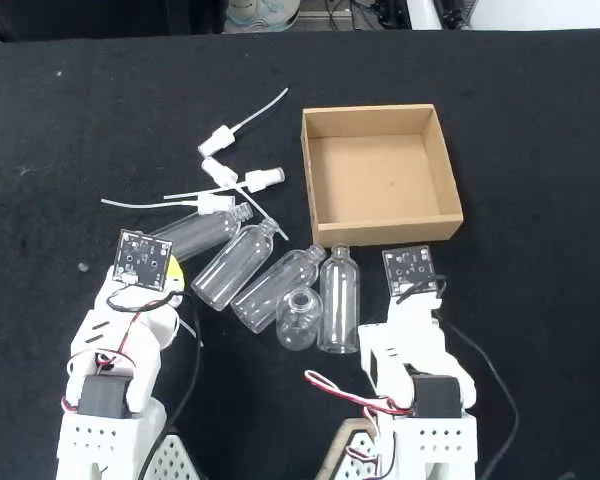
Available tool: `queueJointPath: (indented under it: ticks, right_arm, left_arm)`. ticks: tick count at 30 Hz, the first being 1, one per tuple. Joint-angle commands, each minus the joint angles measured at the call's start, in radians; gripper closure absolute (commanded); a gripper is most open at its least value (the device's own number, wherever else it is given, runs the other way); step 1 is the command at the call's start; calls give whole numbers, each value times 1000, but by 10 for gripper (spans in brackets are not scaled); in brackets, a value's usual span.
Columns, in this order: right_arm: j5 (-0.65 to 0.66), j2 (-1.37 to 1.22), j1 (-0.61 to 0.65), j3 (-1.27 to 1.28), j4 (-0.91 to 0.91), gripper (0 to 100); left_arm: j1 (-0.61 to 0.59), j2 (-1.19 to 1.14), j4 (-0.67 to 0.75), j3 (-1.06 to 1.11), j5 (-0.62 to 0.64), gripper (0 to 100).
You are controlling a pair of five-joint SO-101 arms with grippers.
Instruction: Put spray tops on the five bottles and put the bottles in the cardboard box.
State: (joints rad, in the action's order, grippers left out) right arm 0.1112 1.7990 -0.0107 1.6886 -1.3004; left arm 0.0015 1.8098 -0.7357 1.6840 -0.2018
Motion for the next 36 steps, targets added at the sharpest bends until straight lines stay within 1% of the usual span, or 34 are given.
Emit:
queueJointPath:
  ticks: [1,34,36]
  right_arm:
    - [-11,96,9,-4,-8,983]
    - [-8,96,8,-4,-6,982]
    - [-6,94,8,-12,14,980]
  left_arm:
    - [-4,14,-3,16,0,968]
    - [-4,14,-3,16,0,968]
    - [-4,14,-3,16,0,968]
